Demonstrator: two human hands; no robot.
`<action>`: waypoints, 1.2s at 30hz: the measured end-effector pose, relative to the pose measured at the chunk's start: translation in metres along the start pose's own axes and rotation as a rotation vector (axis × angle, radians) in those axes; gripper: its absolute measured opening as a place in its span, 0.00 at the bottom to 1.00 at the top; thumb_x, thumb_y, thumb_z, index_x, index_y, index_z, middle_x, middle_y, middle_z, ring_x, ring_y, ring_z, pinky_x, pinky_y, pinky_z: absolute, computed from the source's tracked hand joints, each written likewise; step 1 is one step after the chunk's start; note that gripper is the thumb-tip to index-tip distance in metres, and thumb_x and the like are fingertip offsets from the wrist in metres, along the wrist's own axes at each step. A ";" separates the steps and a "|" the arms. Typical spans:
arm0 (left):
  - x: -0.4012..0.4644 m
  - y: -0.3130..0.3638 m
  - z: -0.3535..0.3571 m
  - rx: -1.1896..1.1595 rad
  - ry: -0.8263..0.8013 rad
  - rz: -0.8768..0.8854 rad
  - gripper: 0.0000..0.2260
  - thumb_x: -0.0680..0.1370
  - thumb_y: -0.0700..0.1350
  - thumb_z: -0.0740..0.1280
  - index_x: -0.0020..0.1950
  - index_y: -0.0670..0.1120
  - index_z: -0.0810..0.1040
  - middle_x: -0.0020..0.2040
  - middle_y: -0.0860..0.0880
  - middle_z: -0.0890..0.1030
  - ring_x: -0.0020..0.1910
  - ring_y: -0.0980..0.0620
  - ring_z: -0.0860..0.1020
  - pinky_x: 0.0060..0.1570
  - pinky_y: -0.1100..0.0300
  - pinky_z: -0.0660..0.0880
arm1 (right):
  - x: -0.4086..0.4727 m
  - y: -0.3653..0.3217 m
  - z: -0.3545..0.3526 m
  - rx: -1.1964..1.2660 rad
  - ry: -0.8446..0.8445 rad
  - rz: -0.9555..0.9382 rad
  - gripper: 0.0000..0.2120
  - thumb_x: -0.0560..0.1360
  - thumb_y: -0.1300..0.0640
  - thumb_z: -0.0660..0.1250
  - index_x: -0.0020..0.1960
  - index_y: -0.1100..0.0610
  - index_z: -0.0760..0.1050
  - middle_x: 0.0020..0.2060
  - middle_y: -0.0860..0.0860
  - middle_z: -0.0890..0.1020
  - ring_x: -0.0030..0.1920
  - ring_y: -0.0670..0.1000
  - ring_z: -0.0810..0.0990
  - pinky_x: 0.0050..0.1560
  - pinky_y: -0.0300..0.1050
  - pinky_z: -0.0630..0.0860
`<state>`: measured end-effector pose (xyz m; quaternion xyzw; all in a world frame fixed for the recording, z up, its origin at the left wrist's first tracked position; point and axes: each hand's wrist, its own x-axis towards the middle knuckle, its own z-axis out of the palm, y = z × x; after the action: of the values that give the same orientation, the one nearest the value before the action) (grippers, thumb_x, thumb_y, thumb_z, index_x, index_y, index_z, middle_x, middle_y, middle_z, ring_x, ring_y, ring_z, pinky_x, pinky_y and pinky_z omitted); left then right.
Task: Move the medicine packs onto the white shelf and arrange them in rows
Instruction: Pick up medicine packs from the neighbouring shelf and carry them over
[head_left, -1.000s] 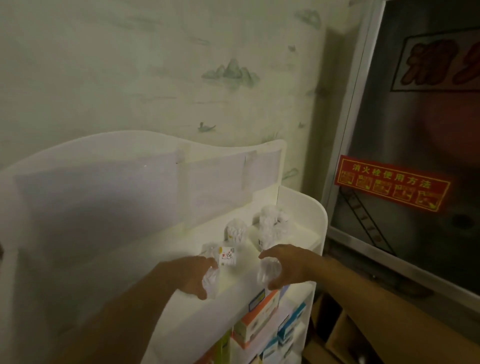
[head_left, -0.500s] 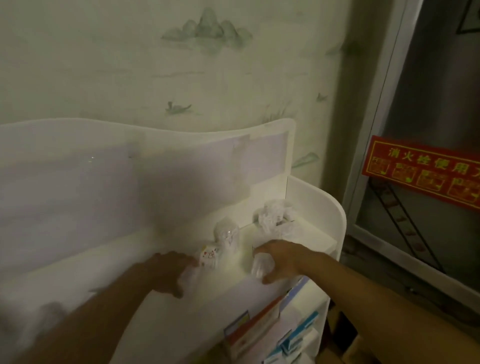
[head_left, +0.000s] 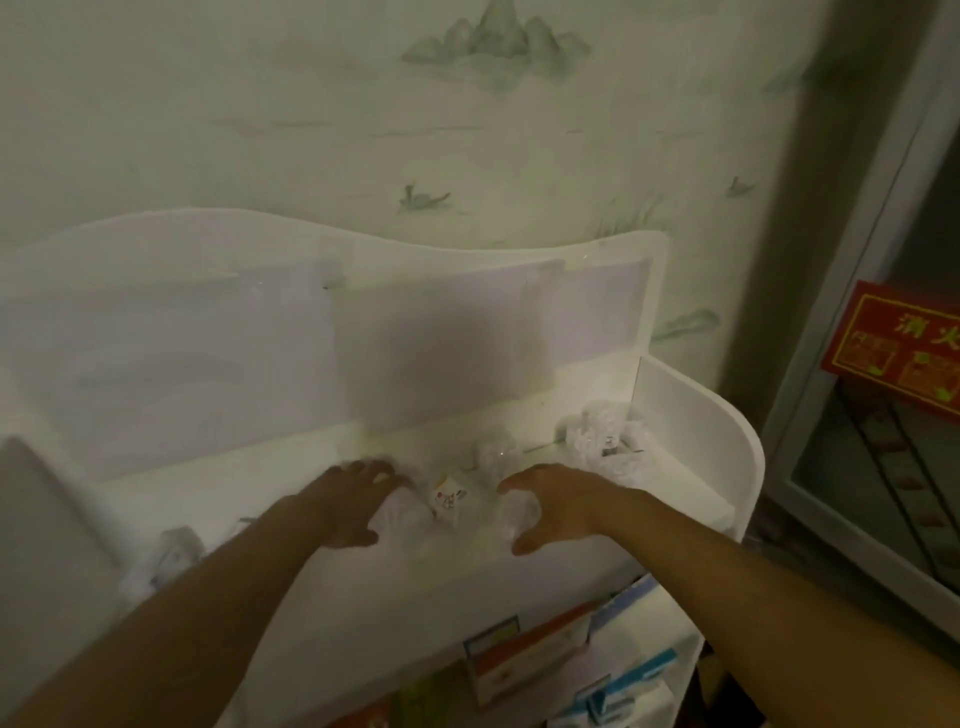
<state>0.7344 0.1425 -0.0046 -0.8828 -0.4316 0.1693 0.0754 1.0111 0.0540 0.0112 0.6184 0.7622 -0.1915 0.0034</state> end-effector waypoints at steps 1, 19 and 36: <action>-0.006 -0.004 -0.001 -0.016 0.009 -0.002 0.36 0.76 0.57 0.65 0.77 0.56 0.48 0.78 0.49 0.53 0.76 0.46 0.56 0.72 0.52 0.58 | 0.001 -0.006 -0.001 -0.010 -0.008 -0.024 0.40 0.69 0.41 0.74 0.75 0.46 0.61 0.74 0.48 0.66 0.72 0.52 0.65 0.71 0.50 0.65; -0.168 -0.103 0.007 -0.096 -0.065 -0.311 0.25 0.77 0.57 0.64 0.73 0.58 0.63 0.73 0.54 0.67 0.68 0.52 0.69 0.66 0.55 0.68 | 0.083 -0.205 0.077 0.020 -0.081 -0.480 0.33 0.65 0.40 0.75 0.68 0.44 0.69 0.66 0.48 0.74 0.64 0.53 0.74 0.60 0.50 0.74; -0.190 -0.112 -0.007 -0.182 -0.022 -0.287 0.24 0.78 0.56 0.64 0.73 0.57 0.64 0.72 0.53 0.69 0.67 0.51 0.71 0.65 0.55 0.69 | 0.099 -0.262 0.099 -0.111 -0.087 -0.493 0.39 0.67 0.34 0.71 0.73 0.45 0.63 0.72 0.47 0.67 0.70 0.52 0.68 0.66 0.51 0.69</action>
<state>0.5458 0.0621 0.0777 -0.8133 -0.5677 0.1267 0.0140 0.7175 0.0759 -0.0294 0.4042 0.8983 -0.1709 0.0231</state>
